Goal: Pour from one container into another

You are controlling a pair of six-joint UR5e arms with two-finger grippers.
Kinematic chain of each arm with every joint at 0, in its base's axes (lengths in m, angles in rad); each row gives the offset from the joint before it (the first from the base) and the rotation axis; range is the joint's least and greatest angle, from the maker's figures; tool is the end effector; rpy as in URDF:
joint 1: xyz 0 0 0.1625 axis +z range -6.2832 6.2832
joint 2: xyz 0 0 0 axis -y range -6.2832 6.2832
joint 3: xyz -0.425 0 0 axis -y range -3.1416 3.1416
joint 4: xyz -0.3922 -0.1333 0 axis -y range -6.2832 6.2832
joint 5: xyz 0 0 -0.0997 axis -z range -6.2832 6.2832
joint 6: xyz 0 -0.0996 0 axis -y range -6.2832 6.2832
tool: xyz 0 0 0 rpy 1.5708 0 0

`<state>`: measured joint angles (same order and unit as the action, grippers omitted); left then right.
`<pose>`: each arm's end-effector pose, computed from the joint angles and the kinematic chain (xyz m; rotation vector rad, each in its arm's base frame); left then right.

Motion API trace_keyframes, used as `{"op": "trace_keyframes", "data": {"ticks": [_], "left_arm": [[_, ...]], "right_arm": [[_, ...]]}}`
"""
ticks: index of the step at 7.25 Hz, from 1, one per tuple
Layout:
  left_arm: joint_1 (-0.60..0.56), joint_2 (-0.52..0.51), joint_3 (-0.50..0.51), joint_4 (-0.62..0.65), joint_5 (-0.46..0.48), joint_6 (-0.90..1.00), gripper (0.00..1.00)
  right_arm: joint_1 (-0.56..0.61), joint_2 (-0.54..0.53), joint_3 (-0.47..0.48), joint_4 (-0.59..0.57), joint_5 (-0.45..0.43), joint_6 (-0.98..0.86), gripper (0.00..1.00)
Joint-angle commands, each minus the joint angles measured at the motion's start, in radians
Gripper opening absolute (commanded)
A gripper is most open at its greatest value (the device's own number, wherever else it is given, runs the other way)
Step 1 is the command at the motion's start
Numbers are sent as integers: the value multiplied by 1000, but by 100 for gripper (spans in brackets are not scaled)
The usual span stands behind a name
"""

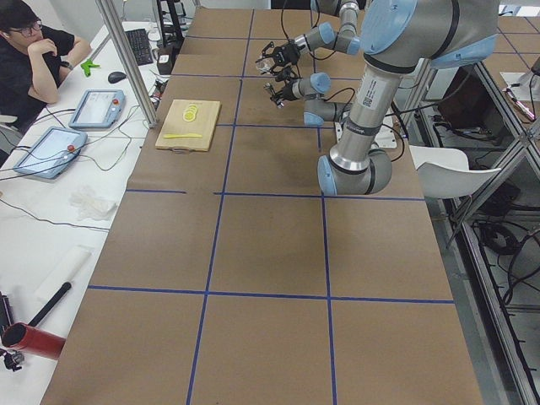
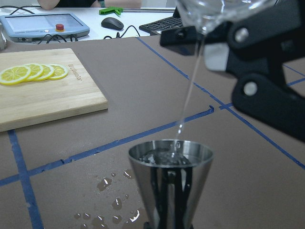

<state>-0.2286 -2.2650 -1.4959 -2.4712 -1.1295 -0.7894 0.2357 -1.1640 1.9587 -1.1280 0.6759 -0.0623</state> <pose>0.6286 -0.3268 0.1665 1.0251 1.1298 0.1060 -0.4703 -0.3300 0.1991 1.3906 -0.0603 -0.6186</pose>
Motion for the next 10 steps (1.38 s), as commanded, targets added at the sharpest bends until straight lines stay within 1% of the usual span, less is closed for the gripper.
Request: {"op": "trace_keyframes", "data": {"ticks": [1,3,4,5,7,8,9,10], "left_arm": [[0,-1,-1,0,1,-1,0],[0,-1,-4,0,-1,-1,0],[0,2,-7,0,-1,-1,0],[0,4,-9,0,-1,-1,0],[0,4,-12,0,1,-2,0],[0,5,-12,-2,1,-2,0],[-2,5,-12,-2,1,-4,0],[-2,8,-14,-2,2,-4,0]], "right_arm": [[1,0,2,2,1,71,0],[2,0,6,1,2,177,0],[5,-5,15,1,2,205,0],[8,-12,31,1,1,272,0],[17,-55,40,11,1,448,0],[27,-84,72,17,1,541,0],[34,-138,116,17,1,697,0],[45,-179,126,57,2,842,0]]}}
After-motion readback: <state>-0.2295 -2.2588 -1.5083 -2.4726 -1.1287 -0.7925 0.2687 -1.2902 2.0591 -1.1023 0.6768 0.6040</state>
